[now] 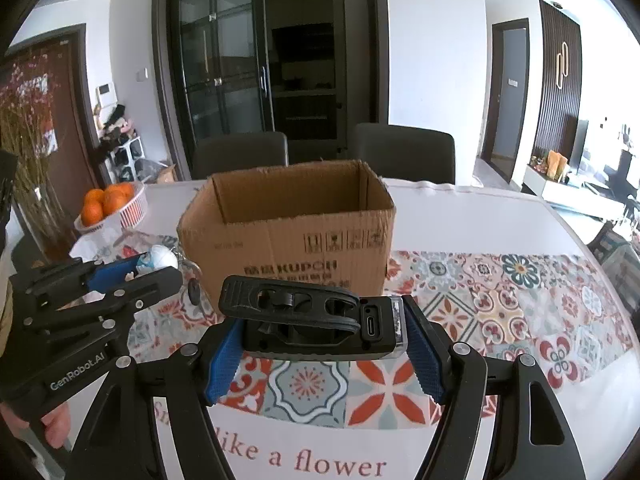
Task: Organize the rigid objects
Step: 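Lift and carry the figurine and black clip over the box with both tools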
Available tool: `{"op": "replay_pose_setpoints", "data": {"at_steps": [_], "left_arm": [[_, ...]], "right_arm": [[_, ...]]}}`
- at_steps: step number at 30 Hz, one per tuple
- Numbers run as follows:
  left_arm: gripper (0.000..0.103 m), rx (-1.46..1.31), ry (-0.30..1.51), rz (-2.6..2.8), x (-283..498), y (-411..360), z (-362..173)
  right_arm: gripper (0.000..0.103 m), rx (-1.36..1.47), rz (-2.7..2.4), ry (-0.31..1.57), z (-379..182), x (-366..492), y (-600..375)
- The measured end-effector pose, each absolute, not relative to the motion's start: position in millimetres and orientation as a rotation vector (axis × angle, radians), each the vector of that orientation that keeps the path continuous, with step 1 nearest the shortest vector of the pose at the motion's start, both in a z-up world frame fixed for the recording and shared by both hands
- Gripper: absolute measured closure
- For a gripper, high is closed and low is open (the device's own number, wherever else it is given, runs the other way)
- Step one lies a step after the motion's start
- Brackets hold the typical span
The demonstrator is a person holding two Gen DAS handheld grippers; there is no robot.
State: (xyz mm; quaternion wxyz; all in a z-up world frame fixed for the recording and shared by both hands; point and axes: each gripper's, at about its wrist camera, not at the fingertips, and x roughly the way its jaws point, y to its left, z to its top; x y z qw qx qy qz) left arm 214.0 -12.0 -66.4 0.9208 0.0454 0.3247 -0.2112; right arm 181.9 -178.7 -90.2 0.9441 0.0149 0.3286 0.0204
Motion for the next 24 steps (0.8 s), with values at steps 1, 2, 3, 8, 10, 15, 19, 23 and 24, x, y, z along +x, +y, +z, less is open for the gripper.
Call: {"op": "replay_pose_setpoints", "data": {"at_steps": [1,2,3,8,10,15,19,23,24], "left_arm": [[0.075,0.089,0.663,-0.430,214.3,-11.3,-64.3],[0.075,0.083,0.657,-0.425,216.5,-11.0,-60.2],[0.075,0.081,0.653,-0.421,217.8,-10.8,-58.1],[0.075,0.069,0.628,-0.404,226.3,-10.4,-43.5],[0.075,0.059,0.621,-0.399,229.8,-10.0,-38.2],[0.075,0.028,0.615,-0.388,242.8,-8.1,-27.6],[0.075,0.019,0.604,-0.381,254.4,-7.8,-20.8],[0.075,0.016,0.604,-0.371,268.2,-8.5,-16.9],[0.075,0.012,0.604,-0.370,272.1,-8.6,-16.0]], "right_arm": [[0.030,0.035,0.046,0.666,-87.1,184.1,-179.2],[0.030,0.037,0.048,0.664,-84.1,185.9,-178.6],[0.030,0.039,0.050,0.660,-81.6,188.0,-178.7],[0.030,0.045,0.060,0.631,-66.7,198.1,-178.6],[0.030,0.044,0.066,0.618,-60.8,203.3,-178.4],[0.030,0.051,0.083,0.597,-47.5,219.3,-177.5],[0.030,0.059,0.099,0.593,-40.7,233.0,-177.3],[0.030,0.070,0.115,0.602,-38.1,248.5,-177.1],[0.030,0.070,0.117,0.607,-37.8,252.4,-177.0]]}}
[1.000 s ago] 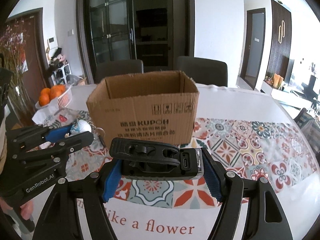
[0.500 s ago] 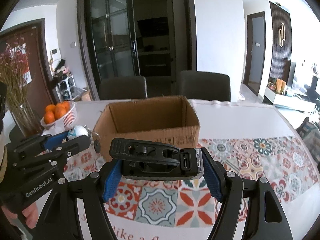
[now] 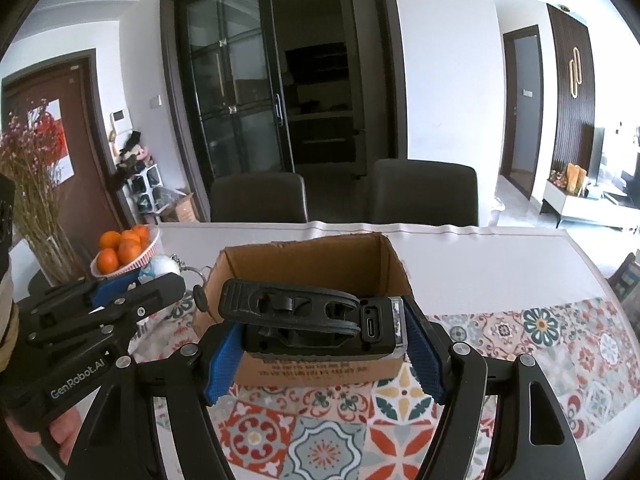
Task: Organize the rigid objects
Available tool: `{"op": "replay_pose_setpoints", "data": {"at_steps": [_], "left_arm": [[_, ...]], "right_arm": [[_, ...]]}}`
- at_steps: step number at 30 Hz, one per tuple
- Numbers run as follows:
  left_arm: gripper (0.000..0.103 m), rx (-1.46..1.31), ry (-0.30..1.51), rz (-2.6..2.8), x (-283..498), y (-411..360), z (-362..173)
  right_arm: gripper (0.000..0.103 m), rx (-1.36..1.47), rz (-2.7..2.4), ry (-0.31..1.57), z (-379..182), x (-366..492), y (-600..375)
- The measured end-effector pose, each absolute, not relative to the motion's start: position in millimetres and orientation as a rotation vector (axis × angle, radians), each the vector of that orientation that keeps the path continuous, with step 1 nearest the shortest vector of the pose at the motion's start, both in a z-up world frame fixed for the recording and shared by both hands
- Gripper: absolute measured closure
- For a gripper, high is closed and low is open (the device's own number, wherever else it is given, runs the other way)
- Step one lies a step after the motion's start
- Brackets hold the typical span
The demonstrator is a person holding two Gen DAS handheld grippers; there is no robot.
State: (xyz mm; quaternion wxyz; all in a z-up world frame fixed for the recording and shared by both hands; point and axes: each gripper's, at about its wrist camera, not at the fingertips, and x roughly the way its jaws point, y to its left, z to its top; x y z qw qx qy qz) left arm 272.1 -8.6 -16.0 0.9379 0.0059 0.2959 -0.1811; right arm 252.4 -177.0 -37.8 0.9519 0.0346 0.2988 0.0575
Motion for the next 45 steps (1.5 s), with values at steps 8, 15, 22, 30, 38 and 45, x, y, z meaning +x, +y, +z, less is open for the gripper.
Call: {"op": "replay_pose_setpoints", "data": {"at_steps": [8,15,22,30,38,45], "left_arm": [[0.075,0.006,0.624,-0.360,295.9,-9.4,-15.3],[0.075,-0.050,0.676,-0.349,329.6,-6.9,-18.9],[0.075,-0.063,0.771,-0.363,356.4,-14.5,-28.3],[0.056,-0.024,0.820,-0.335,372.6,-25.8,-28.4],[0.044,0.045,0.778,-0.253,350.5,-24.7,-23.9],[0.034,0.065,0.721,-0.191,320.9,-15.2,-11.1]], "right_arm": [[0.030,0.082,0.139,0.638,-34.4,281.6,-180.9],[0.051,0.071,0.160,0.665,-32.1,313.0,-179.0],[0.055,0.079,0.168,0.717,-41.2,342.4,-179.7],[0.055,0.074,0.137,0.737,-42.8,349.6,-180.6],[0.055,0.052,0.107,0.734,-40.6,339.5,-183.0],[0.055,0.023,0.090,0.695,-28.4,312.5,-179.2]]}}
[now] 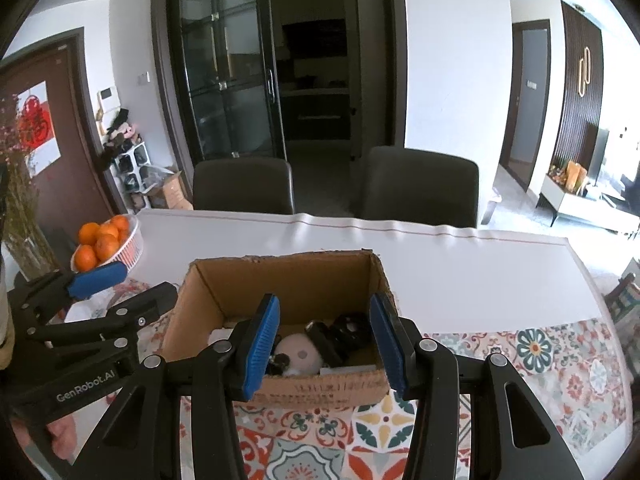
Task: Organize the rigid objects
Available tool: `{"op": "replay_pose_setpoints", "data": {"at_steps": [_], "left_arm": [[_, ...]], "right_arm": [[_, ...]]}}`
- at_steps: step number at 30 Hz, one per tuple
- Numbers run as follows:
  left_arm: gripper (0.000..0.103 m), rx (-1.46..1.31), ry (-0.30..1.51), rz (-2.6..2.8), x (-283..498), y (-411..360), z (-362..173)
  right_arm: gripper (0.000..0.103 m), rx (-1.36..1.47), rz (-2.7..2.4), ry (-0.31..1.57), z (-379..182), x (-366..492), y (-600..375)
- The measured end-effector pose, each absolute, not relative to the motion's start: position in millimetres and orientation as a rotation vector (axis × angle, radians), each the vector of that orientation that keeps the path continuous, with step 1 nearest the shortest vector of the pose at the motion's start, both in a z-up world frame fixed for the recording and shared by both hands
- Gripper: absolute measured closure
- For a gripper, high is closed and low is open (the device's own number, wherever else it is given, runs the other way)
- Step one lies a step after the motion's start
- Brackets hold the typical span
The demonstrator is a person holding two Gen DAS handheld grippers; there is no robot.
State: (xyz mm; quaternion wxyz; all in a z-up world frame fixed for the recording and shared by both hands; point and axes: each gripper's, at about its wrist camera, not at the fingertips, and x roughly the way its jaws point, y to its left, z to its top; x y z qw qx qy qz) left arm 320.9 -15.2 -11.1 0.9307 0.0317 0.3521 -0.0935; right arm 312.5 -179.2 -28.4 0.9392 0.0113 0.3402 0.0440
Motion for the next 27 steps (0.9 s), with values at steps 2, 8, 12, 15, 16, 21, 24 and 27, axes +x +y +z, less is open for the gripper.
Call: {"op": "replay_pose_setpoints", "data": {"at_steps": [2,8,12,15,16,21,24,27], "left_arm": [[0.028,0.073,0.698,-0.165,308.9,-12.1,-4.6],[0.017,0.071,0.641,-0.139,273.7,-3.8,14.0],[0.009,0.082,0.587,-0.121,247.4,-0.3,26.9],[0.003,0.088,0.550,-0.117,229.8,2.9,34.0],[0.003,0.090,0.542,-0.114,224.8,3.4,35.6],[0.000,0.093,0.504,-0.101,200.4,7.4,44.9],[0.000,0.082,0.500,-0.105,187.4,9.2,49.6],[0.000,0.072,0.505,-0.111,177.7,10.4,52.0]], "right_arm": [[0.055,0.023,0.090,0.683,-23.6,303.0,-177.8],[0.054,0.034,0.083,0.650,-8.7,270.1,-176.8],[0.051,0.041,0.070,0.624,2.3,246.0,-177.0],[0.040,0.024,0.040,0.603,10.4,228.8,-176.1],[0.033,0.020,0.031,0.596,12.6,223.9,-177.0],[0.025,0.001,-0.003,0.554,26.4,198.9,-176.4],[0.023,0.001,-0.012,0.534,33.6,185.5,-174.7],[0.020,0.008,-0.022,0.524,38.7,175.9,-172.7]]}}
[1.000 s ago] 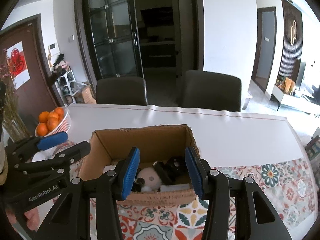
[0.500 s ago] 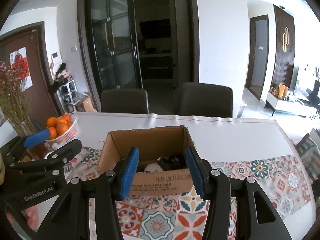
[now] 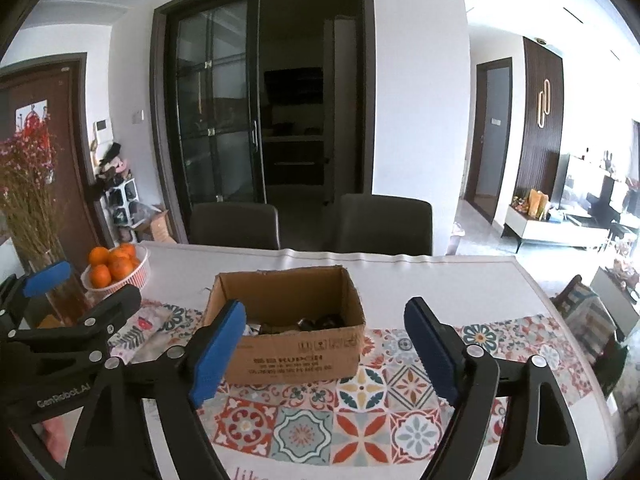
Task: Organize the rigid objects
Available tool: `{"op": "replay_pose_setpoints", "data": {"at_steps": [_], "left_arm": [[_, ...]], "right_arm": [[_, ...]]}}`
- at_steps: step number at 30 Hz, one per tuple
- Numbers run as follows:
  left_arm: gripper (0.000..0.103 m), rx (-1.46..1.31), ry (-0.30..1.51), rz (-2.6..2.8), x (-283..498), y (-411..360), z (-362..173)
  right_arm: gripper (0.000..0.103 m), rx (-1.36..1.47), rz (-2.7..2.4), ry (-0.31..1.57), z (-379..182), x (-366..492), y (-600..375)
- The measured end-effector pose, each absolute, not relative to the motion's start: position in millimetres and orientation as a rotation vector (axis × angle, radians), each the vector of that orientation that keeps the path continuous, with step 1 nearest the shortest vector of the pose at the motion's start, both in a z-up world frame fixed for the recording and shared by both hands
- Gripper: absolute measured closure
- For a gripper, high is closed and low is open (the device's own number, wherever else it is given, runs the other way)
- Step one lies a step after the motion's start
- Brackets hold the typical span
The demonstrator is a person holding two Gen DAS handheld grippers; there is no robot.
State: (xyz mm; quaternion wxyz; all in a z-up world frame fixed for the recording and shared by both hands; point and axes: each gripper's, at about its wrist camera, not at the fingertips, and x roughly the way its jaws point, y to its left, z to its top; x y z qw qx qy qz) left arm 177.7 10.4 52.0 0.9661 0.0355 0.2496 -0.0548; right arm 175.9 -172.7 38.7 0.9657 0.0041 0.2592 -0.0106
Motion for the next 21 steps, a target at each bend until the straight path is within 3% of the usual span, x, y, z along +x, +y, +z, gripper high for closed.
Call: {"op": "replay_pose_setpoints", "data": {"at_steps": [21], "left_arm": [[0.000,0.097,0.480,-0.122,138.6,11.8,60.3]], "right_arm": [[0.019,0.036,-0.031,0.508,43.6,134.2,-169.0]]}}
